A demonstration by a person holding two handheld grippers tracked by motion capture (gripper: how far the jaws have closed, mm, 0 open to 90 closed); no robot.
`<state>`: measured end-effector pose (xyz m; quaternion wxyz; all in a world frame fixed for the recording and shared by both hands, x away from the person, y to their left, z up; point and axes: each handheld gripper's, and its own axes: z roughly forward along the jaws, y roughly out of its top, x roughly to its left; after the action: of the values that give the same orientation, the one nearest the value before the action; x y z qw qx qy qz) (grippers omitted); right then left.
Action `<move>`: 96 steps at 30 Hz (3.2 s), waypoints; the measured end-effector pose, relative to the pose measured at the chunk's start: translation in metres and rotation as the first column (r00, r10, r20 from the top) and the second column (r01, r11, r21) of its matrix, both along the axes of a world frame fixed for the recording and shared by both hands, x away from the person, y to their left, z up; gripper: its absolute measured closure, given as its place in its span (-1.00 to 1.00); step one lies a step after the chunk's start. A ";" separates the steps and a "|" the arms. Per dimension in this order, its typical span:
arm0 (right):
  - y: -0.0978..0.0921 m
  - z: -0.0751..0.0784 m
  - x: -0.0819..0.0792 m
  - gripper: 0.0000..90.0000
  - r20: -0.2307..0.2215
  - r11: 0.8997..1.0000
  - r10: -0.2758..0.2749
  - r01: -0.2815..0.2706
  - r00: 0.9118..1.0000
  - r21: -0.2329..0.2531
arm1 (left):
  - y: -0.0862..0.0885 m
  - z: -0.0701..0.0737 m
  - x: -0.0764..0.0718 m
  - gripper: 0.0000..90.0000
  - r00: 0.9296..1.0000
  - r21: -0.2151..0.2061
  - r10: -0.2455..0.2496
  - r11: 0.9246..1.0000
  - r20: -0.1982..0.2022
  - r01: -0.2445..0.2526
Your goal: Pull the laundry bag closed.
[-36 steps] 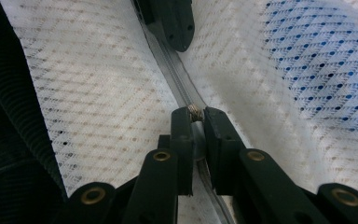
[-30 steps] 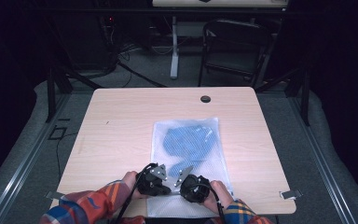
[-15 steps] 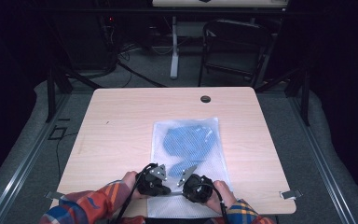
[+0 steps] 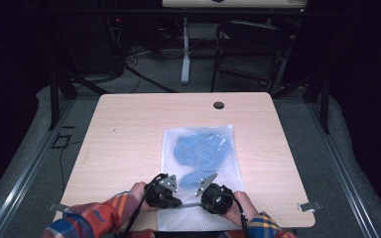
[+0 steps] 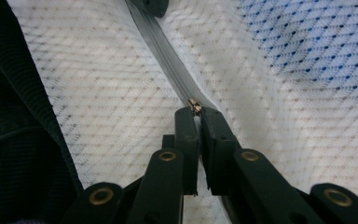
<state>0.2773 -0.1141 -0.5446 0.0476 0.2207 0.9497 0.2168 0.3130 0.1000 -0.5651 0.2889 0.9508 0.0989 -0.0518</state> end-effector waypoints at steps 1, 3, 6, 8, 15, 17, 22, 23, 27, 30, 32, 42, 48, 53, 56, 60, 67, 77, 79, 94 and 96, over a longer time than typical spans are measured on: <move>-0.001 0.000 0.000 0.92 0.004 1.000 0.003 -0.003 1.000 -0.005 | 0.000 0.001 0.000 1.00 1.000 0.015 0.000 1.000 0.008 0.000; -0.002 0.001 0.000 0.92 -0.003 1.000 -0.002 0.002 1.000 -0.002 | 0.000 0.000 0.000 1.00 1.000 0.000 0.000 1.000 0.000 0.000; -0.004 0.001 0.000 0.92 -0.006 1.000 -0.007 0.007 1.000 -0.001 | 0.000 0.001 0.000 1.00 1.000 0.014 0.000 1.000 0.007 0.000; -0.008 0.001 0.001 0.92 -0.004 1.000 -0.012 0.012 1.000 -0.004 | 0.000 0.001 0.000 1.00 1.000 0.015 -0.001 1.000 0.005 0.001; -0.007 -0.001 0.001 0.92 -0.004 1.000 -0.014 0.014 1.000 -0.008 | 0.000 0.000 0.000 1.00 1.000 0.002 -0.011 1.000 0.028 0.011; -0.007 0.000 0.001 0.92 -0.002 1.000 -0.015 0.015 1.000 -0.009 | -0.001 0.001 -0.001 1.00 0.999 0.004 -0.005 1.000 0.042 0.005; -0.006 0.000 0.000 0.92 0.003 1.000 -0.018 0.018 1.000 -0.004 | -0.005 0.004 0.000 1.00 0.998 -0.026 -0.001 1.000 0.067 0.002; -0.006 0.000 0.000 0.92 0.003 1.000 -0.018 0.018 1.000 -0.004 | -0.007 0.003 -0.001 1.00 0.998 -0.035 0.002 0.999 0.070 0.000; -0.004 -0.001 -0.002 0.92 0.006 1.000 -0.014 0.014 1.000 0.001 | -0.019 0.004 -0.002 1.00 0.996 -0.036 -0.013 0.999 0.083 0.016; -0.003 -0.001 -0.002 0.92 0.004 1.000 -0.012 0.012 1.000 -0.001 | -0.022 0.003 -0.001 1.00 0.997 -0.038 -0.014 0.999 0.080 0.017; -0.003 -0.003 -0.001 0.91 0.001 1.000 -0.014 0.014 1.000 0.009 | -0.025 0.000 0.000 1.00 0.997 -0.023 -0.019 1.000 0.078 0.020; -0.003 -0.005 -0.001 0.92 -0.004 1.000 -0.010 0.010 1.000 -0.004 | -0.027 -0.002 0.001 1.00 0.996 -0.027 -0.014 0.999 0.084 0.017; -0.004 -0.003 -0.001 0.92 -0.006 1.000 0.004 -0.004 1.000 -0.010 | -0.027 -0.002 0.001 1.00 0.997 -0.030 -0.016 0.999 0.082 0.018; -0.007 -0.002 0.000 0.92 -0.006 1.000 -0.001 0.001 1.000 -0.010 | -0.027 -0.002 0.001 1.00 0.997 -0.031 -0.015 0.999 0.079 0.018; -0.008 -0.002 0.000 0.92 -0.010 1.000 -0.009 0.009 1.000 -0.005 | -0.027 -0.002 0.001 1.00 0.997 -0.032 -0.012 0.999 0.077 0.015; -0.008 -0.002 0.000 0.92 -0.009 1.000 -0.008 0.008 1.000 -0.012 | -0.027 -0.002 0.001 1.00 0.997 -0.031 -0.014 0.999 0.076 0.017; -0.011 -0.001 0.001 0.92 -0.017 1.000 -0.014 0.014 1.000 -0.006 | -0.028 -0.002 0.001 1.00 0.997 -0.031 -0.018 0.999 0.076 0.021; -0.019 0.000 0.002 0.93 -0.024 0.999 -0.030 0.030 0.999 -0.013 | -0.028 -0.001 0.000 1.00 0.997 -0.023 -0.020 0.999 0.078 0.022; -0.019 0.000 0.002 0.93 -0.030 1.000 -0.028 0.027 0.999 -0.012 | -0.028 -0.002 0.000 1.00 0.997 -0.027 -0.020 0.999 0.078 0.023; -0.032 0.003 0.002 0.93 -0.032 0.998 -0.056 0.056 0.998 -0.018 | -0.029 -0.001 0.000 1.00 0.996 -0.030 -0.011 0.999 0.084 0.013; -0.032 0.003 0.002 0.93 -0.030 0.998 -0.057 0.057 0.998 -0.018 | -0.029 0.000 -0.001 1.00 0.996 -0.030 -0.012 0.999 0.089 0.015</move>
<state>0.2798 -0.1463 -0.5418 0.0409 0.2506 0.9455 0.2037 0.3123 0.0709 -0.5655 0.3070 0.9484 0.0788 -0.0127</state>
